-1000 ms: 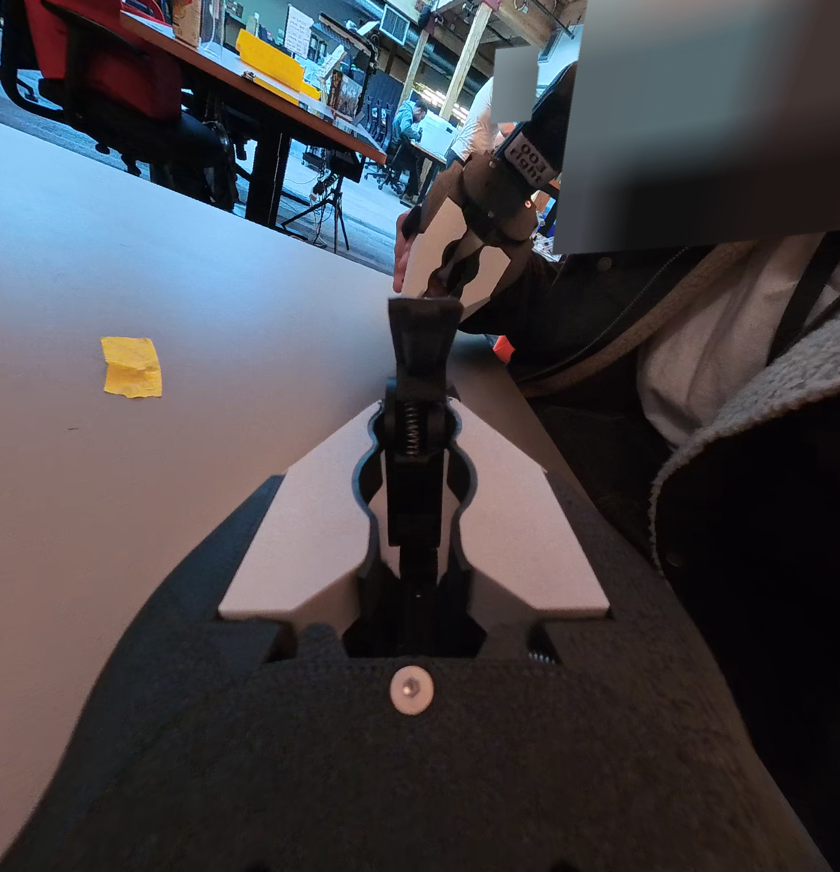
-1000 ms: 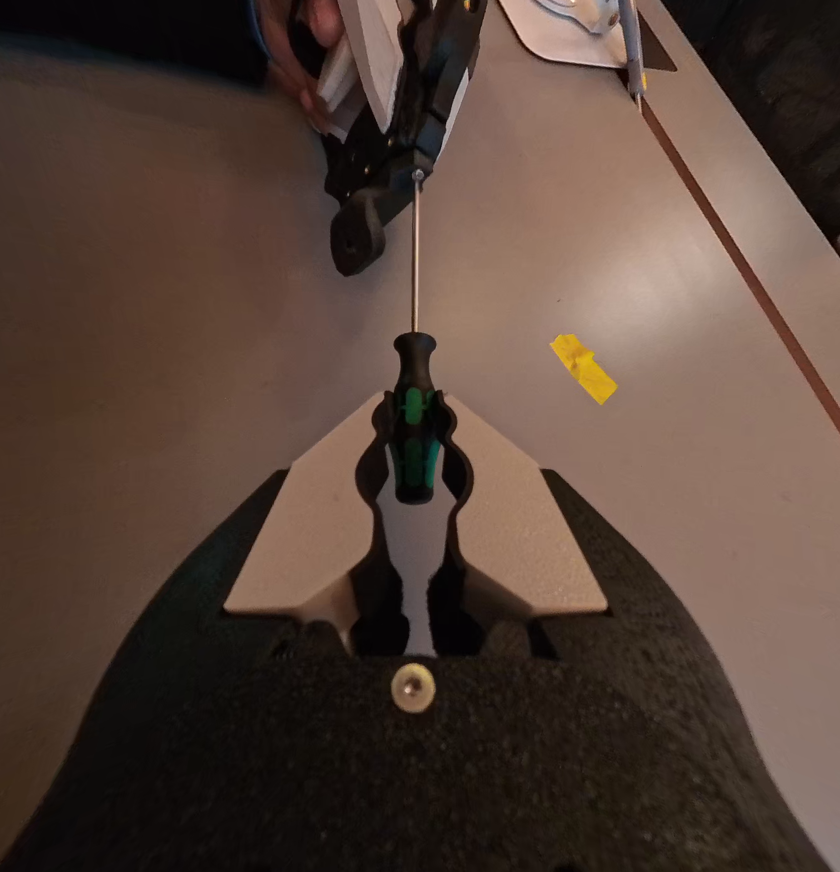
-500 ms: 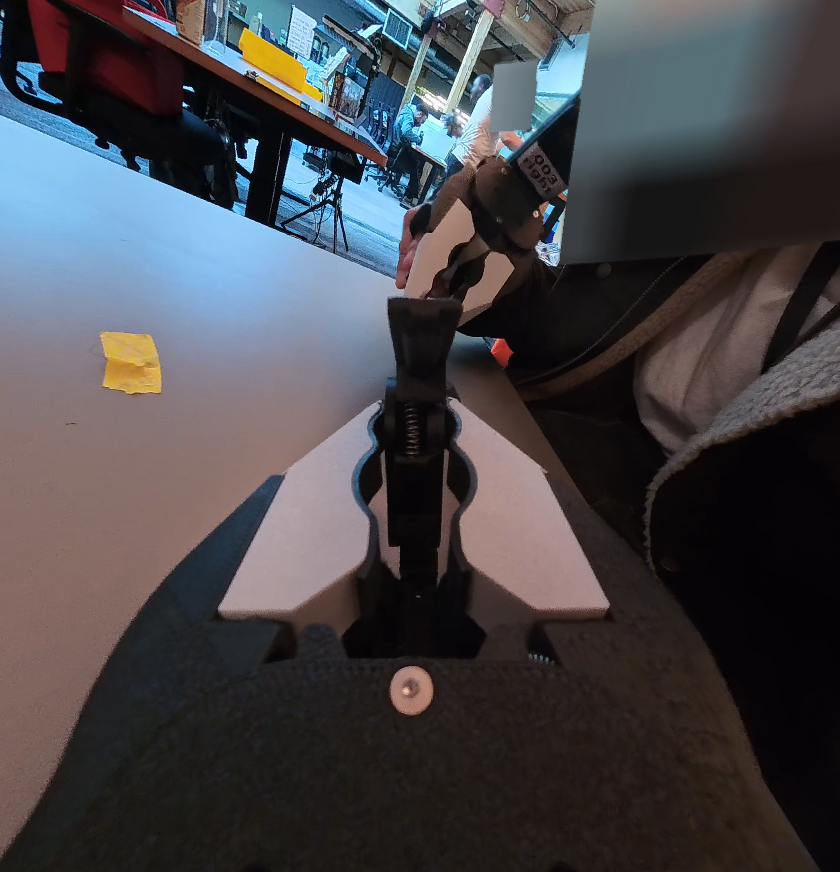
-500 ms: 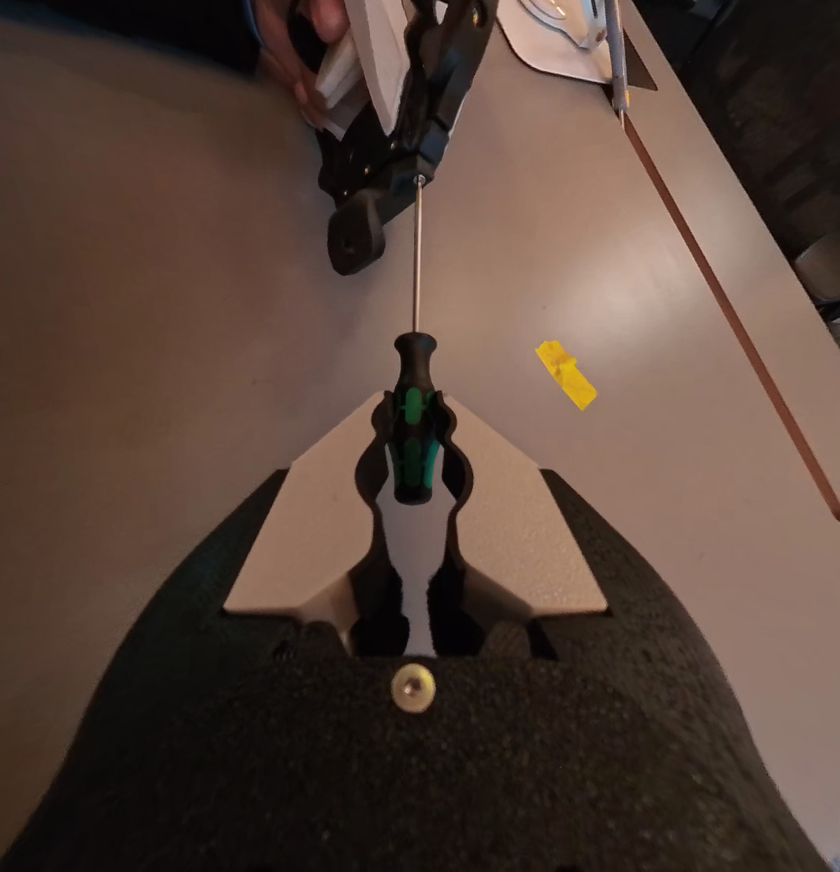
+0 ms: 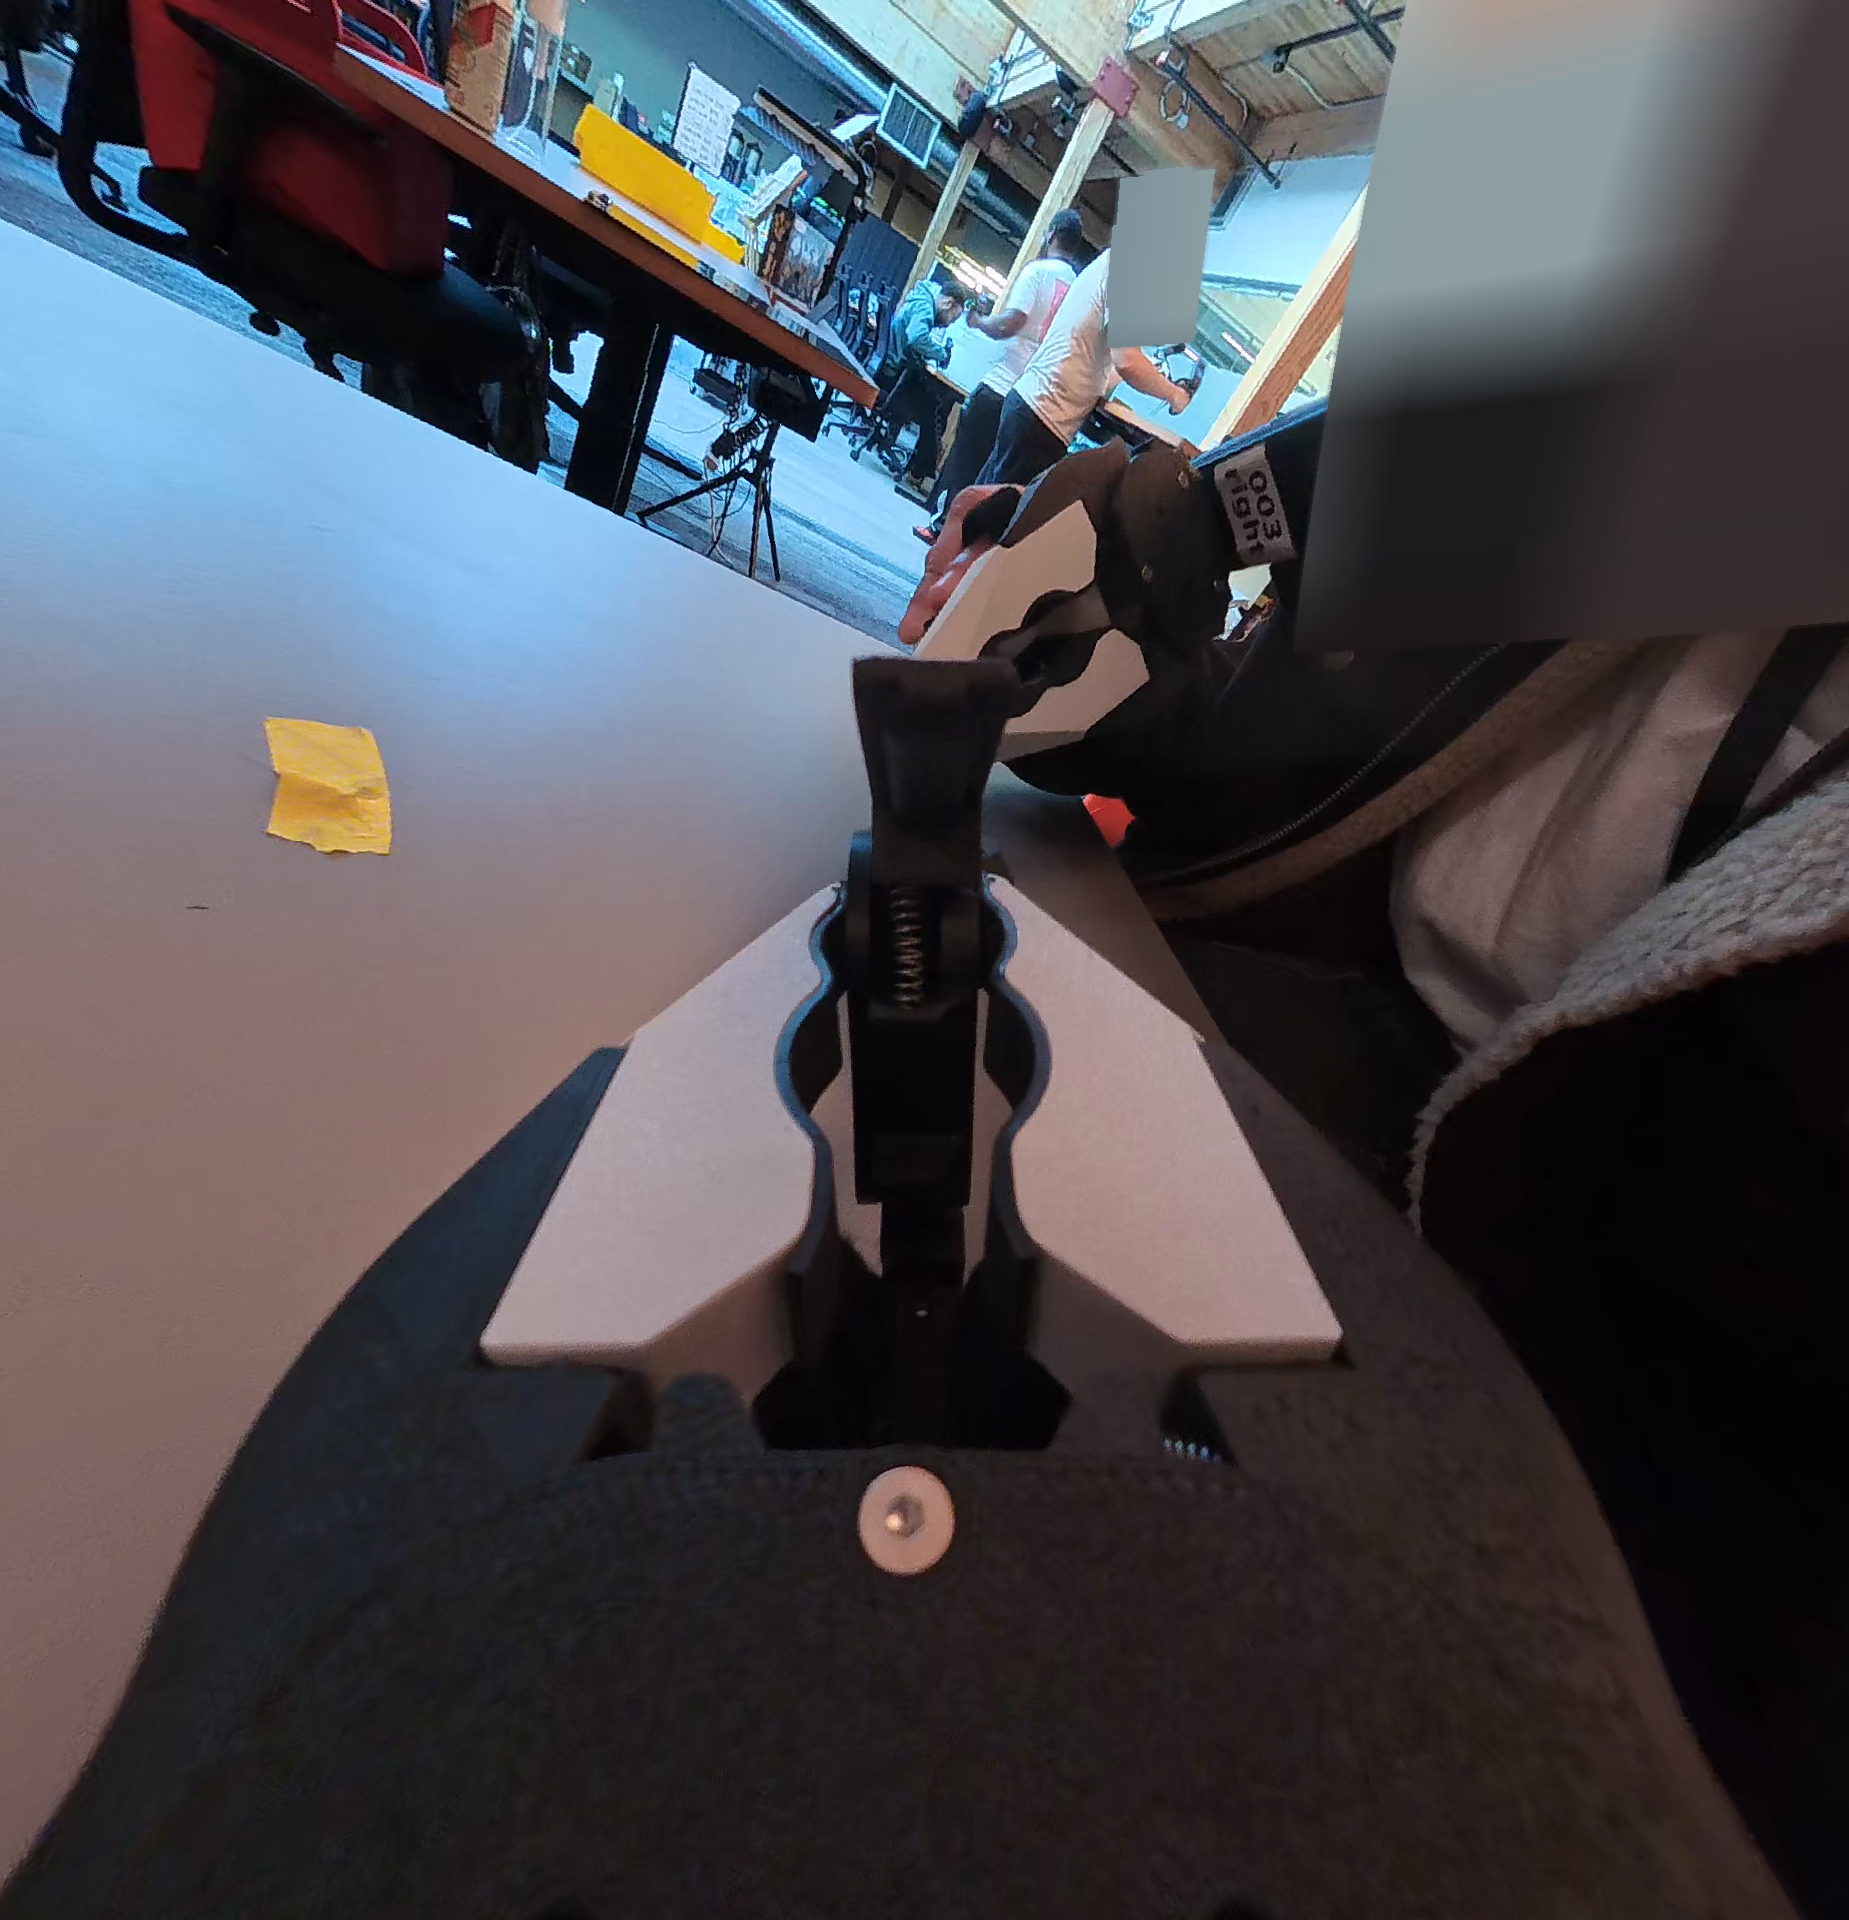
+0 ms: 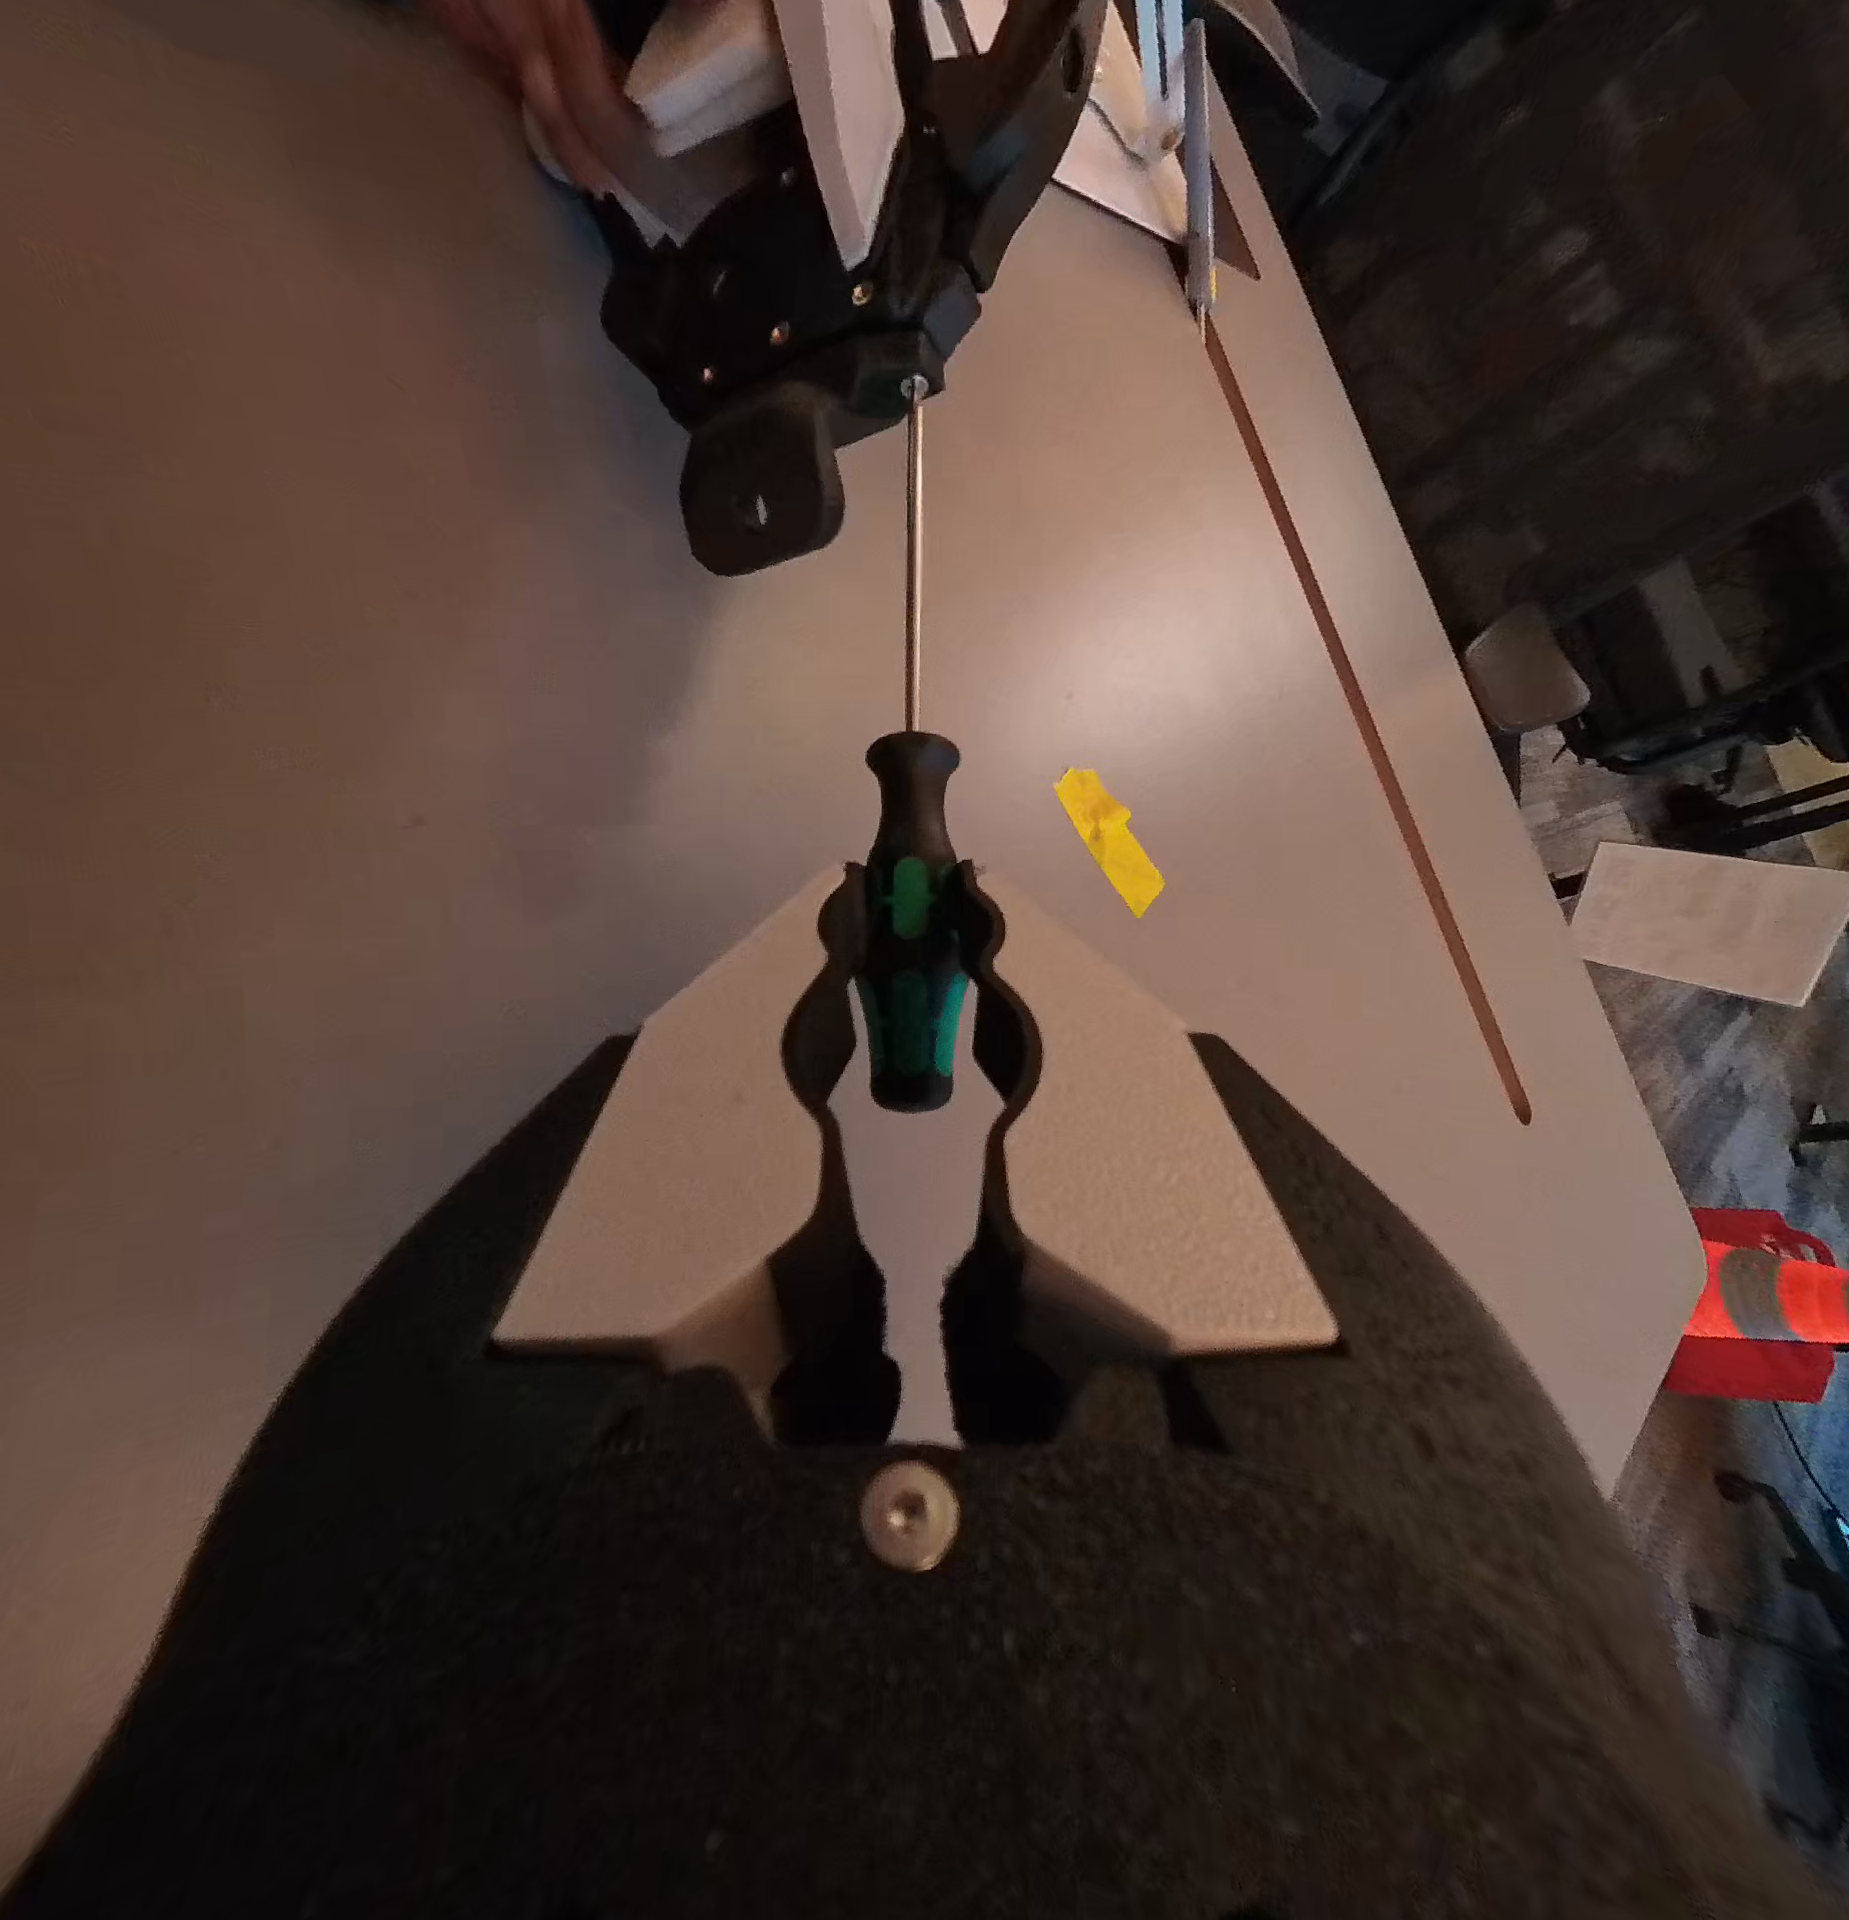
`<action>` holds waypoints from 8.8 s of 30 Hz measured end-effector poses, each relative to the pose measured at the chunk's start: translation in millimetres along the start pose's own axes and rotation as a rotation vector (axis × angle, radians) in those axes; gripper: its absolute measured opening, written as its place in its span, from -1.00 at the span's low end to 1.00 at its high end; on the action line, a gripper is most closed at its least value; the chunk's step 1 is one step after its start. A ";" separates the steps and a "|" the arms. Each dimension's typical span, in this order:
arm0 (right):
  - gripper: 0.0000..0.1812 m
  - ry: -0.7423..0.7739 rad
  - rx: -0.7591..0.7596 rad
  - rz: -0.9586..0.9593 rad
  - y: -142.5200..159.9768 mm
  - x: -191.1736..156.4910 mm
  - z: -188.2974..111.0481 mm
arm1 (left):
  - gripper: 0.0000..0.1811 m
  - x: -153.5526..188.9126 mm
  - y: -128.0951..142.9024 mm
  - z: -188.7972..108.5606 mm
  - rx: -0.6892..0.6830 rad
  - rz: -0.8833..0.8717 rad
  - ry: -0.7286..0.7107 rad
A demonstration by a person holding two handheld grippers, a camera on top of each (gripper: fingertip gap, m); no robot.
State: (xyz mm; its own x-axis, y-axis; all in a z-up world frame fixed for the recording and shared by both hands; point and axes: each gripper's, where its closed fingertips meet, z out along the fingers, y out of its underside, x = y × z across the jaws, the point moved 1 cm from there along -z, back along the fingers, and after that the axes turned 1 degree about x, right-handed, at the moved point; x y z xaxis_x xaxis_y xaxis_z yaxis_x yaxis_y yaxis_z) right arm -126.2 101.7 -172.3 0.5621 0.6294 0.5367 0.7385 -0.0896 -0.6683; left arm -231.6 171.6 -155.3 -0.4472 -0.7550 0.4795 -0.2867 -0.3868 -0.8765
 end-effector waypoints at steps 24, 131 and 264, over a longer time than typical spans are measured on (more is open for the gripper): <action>-0.83 0.115 -0.018 -0.225 12.1 3.4 12.0 | -0.77 -10.8 6.2 8.7 -0.043 -0.082 -0.040; -0.76 0.061 -0.091 -0.005 45.5 -29.8 28.4 | -0.77 -2.0 23.0 10.3 -0.180 0.115 -0.070; -0.83 -0.191 0.056 0.138 21.7 7.0 14.5 | -0.77 -15.7 -3.7 22.2 -0.037 -0.186 -0.080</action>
State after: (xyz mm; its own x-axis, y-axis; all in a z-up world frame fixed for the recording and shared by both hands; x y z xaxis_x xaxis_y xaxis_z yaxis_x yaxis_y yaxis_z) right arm -111.6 115.3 -190.5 0.5713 0.7493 0.3348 0.6352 -0.1453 -0.7586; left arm -204.7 173.1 -160.5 -0.3154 -0.7129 0.6263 -0.3893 -0.5047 -0.7705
